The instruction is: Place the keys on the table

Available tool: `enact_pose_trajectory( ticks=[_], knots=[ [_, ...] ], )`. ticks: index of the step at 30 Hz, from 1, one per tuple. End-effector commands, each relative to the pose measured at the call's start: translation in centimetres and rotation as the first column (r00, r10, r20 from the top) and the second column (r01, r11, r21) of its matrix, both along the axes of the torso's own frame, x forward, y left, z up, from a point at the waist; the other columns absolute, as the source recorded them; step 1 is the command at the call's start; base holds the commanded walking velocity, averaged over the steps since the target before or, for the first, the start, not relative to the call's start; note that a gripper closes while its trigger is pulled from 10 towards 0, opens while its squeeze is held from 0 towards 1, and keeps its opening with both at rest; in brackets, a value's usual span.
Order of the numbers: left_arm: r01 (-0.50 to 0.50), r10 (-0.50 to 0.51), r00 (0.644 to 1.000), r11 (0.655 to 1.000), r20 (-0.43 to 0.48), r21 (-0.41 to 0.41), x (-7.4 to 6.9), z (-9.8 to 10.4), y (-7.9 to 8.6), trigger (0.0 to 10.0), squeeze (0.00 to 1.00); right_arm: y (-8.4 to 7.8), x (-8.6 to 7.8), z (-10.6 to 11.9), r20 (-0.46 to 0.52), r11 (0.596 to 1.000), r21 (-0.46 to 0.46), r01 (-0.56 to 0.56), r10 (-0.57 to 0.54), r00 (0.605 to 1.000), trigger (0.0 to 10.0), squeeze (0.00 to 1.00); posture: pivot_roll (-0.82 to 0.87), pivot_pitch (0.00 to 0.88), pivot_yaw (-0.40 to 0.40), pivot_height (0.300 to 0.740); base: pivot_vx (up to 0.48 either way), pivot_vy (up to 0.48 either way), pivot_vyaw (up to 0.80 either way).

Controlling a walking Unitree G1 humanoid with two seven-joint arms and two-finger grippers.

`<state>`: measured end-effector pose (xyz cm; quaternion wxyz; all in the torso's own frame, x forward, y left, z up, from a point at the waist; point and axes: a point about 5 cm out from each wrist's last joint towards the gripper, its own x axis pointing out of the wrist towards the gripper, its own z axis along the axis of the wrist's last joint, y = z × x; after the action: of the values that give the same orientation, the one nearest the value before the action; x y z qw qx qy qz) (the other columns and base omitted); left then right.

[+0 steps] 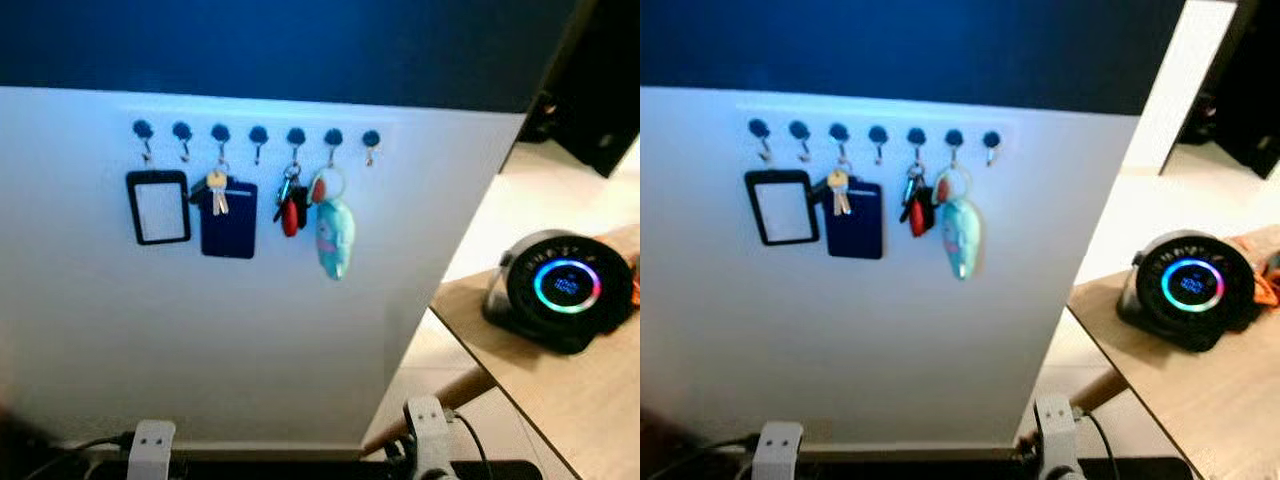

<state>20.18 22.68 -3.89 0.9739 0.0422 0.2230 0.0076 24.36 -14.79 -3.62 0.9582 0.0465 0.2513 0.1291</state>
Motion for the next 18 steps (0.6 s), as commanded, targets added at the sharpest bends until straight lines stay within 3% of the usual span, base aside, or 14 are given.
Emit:
enact_pose_trajectory(
  ticks=[1,2,3,4,5,7,8,9,10,11,13,15,17,18],
  knots=[
    [0.045,-0.045,0.998,0.999,0.049,0.002,-0.4,0.6,0.5,10.0,0.0,0.8,0.7,1.0,0.058,0.993,0.112,-0.035,0.029,0.998,10.0,0.0,0.11,0.051,-0.068,0.74,0.0,0.0,0.0],
    [0.123,-0.12,0.984,0.992,0.133,-0.013,-0.2,1.6,0.1,10.0,0.0,1.7,1.5,2.2,0.114,0.962,0.26,-0.079,0.05,0.992,10.0,0.0,0.11,0.051,-0.071,0.74,0.0,0.0,0.0],
    [0.123,-0.12,0.984,0.992,0.133,-0.013,-0.2,1.6,0.1,10.0,0.0,1.7,1.5,2.2,0.114,0.962,0.26,-0.079,0.05,0.992,10.0,0.0,0.11,0.051,-0.071,0.74,0.0,0.0,0.0],
    [0.18,-0.173,0.967,0.984,0.189,-0.016,-0.1,2.4,-0.2,10.0,0.0,2.3,2.2,3.4,0.168,0.915,0.385,-0.121,0.059,0.984,10.0,0.0,0.11,0.051,-0.071,0.74,0.0,0.0,0.0],
    [0.18,-0.173,0.967,0.984,0.189,-0.016,-0.1,2.4,-0.2,10.0,0.0,2.3,2.2,3.4,0.168,0.915,0.385,-0.121,0.059,0.984,10.0,0.0,0.11,0.051,-0.071,0.74,0.0,0.0,0.0],
    [0.307,-0.294,0.903,0.952,0.314,0.008,0.2,4.8,-0.7,10.0,0.0,2.7,3.6,6.7,0.292,0.771,0.602,-0.206,0.027,0.956,10.0,0.0,0.11,0.058,-0.071,0.74,0.0,0.0,0.0],
    [0.307,-0.294,0.903,0.952,0.314,0.008,0.2,4.8,-0.7,10.0,0.0,2.7,3.6,6.7,0.292,0.771,0.602,-0.206,0.027,0.956,10.0,0.0,0.11,0.058,-0.071,0.74,0.0,0.0,0.0],
    [0.348,-0.329,0.861,0.937,0.388,0.022,0.7,6.7,-1.1,10.0,0.0,2.4,4.4,9.3,0.371,0.66,0.702,-0.266,-0.021,0.928,10.0,0.0,0.12,0.063,-0.072,0.74,0.0,0.0,0.0],
    [0.348,-0.329,0.861,0.937,0.388,0.022,0.7,6.7,-1.1,10.0,0.0,2.4,4.4,9.3,0.371,0.66,0.702,-0.266,-0.021,0.928,10.0,0.0,0.12,0.063,-0.072,0.74,0.0,0.0,0.0],
    [0.352,-0.33,0.851,0.936,0.409,0.024,0.9,7.3,-1.1,10.0,0.0,2.3,4.6,10.1,0.392,0.622,0.729,-0.286,-0.037,0.919,10.0,0.0,0.12,0.063,-0.072,0.74,0.0,0.0,0.0],
    [0.37,-0.336,0.82,0.929,0.464,0.02,1.5,8.8,-1.7,10.0,0.0,2.1,4.8,12.4,0.449,0.507,0.784,-0.359,-0.064,0.891,10.0,0.0,0.12,0.067,-0.074,0.74,0.0,0.0,0.0],
    [0.388,-0.344,0.797,0.922,0.497,0.016,1.9,9.6,-2.3,10.0,0.0,1.9,4.5,14.0,0.502,0.419,0.798,-0.433,-0.063,0.863,10.0,0.0,0.12,0.069,-0.074,0.74,0.0,0.0,0.0],
    [0.393,-0.347,0.791,0.919,0.504,0.016,2.1,9.8,-2.5,10.0,0.0,1.9,4.4,14.5,0.516,0.395,0.799,-0.455,-0.061,0.854,10.0,0.0,0.12,0.069,-0.074,0.74,0.0,0.0,0.0],
    [0.402,-0.352,0.781,0.916,0.516,0.018,2.3,10.1,-2.9,10.0,0.0,1.8,4.1,15.1,0.545,0.359,0.79,-0.496,-0.044,0.837,10.0,0.0,0.11,0.071,-0.073,0.74,0.0,0.0,0.0]
  ],
)
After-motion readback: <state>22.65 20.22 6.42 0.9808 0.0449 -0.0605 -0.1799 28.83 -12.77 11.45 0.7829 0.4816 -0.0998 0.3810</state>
